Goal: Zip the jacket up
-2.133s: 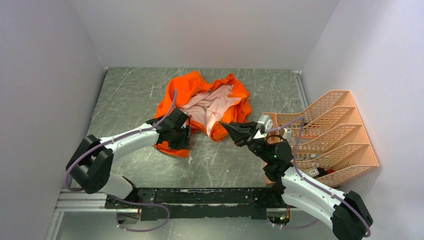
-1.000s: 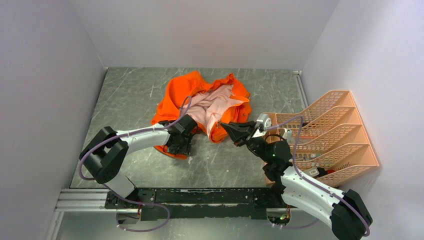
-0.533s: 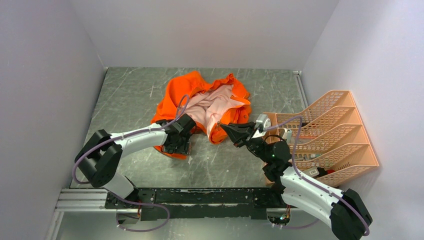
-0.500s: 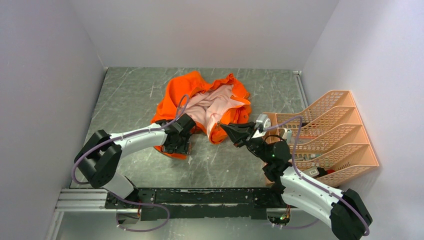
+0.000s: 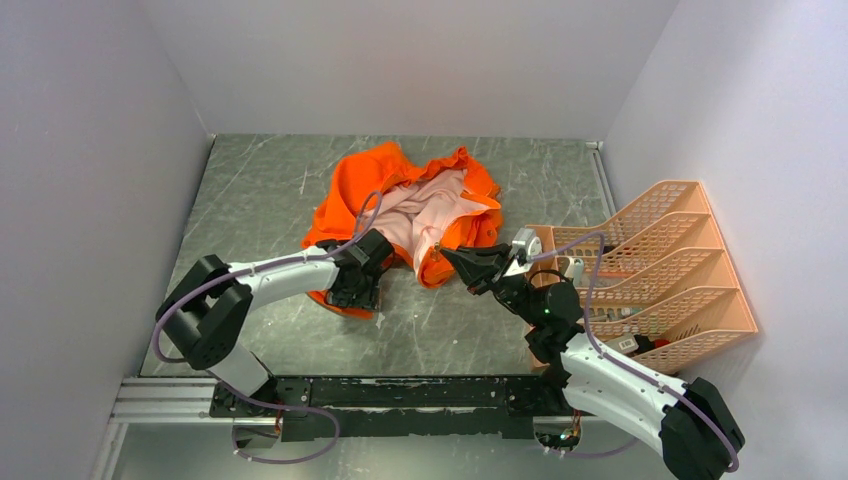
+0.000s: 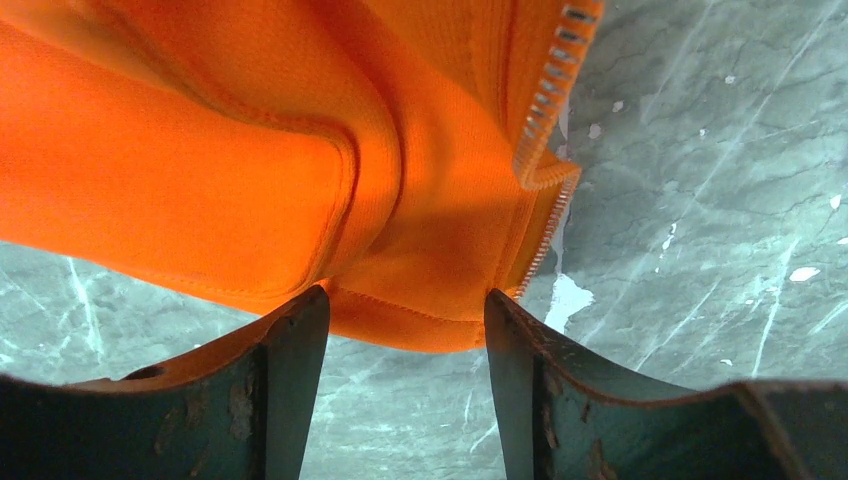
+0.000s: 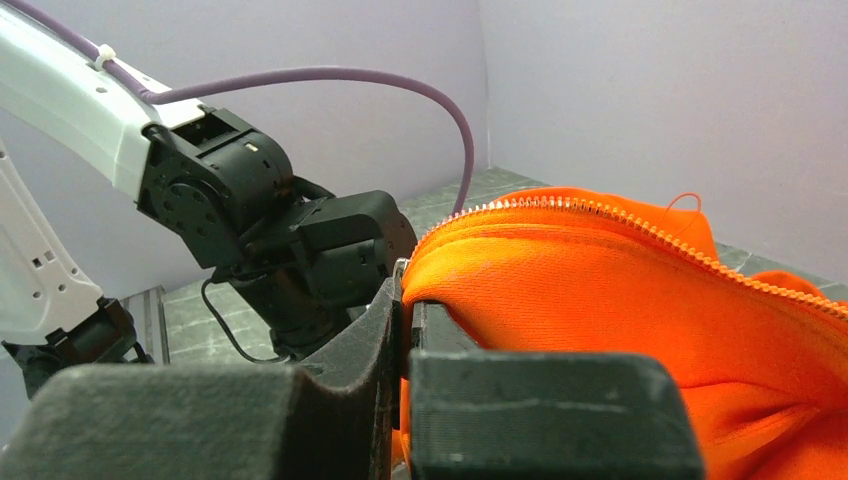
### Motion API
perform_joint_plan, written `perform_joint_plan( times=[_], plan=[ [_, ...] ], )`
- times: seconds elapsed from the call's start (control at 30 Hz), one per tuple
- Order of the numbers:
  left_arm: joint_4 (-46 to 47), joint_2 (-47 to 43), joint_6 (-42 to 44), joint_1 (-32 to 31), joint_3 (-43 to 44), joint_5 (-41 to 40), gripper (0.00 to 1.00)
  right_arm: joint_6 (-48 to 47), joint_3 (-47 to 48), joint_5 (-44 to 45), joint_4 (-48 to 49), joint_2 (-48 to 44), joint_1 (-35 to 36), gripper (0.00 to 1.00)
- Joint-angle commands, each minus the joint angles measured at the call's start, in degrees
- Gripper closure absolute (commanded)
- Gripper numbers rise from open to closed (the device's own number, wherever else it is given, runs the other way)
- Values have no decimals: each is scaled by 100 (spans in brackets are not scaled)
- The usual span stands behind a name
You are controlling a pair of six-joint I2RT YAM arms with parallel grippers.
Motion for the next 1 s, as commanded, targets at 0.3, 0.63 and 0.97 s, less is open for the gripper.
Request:
perform_joint_plan(
  times=[0.3,0.63,0.97],
  plan=[
    [249,362,141,-104,-13,310,37,77,-45,-103,287,82,-72,100],
    [421,231,225,-124,-114,728,36,108,-69,-118,300,93,-89,100],
    [416,286,213,-120,-133,721,36,132,-79,-140,286,71,-89,100]
  ],
)
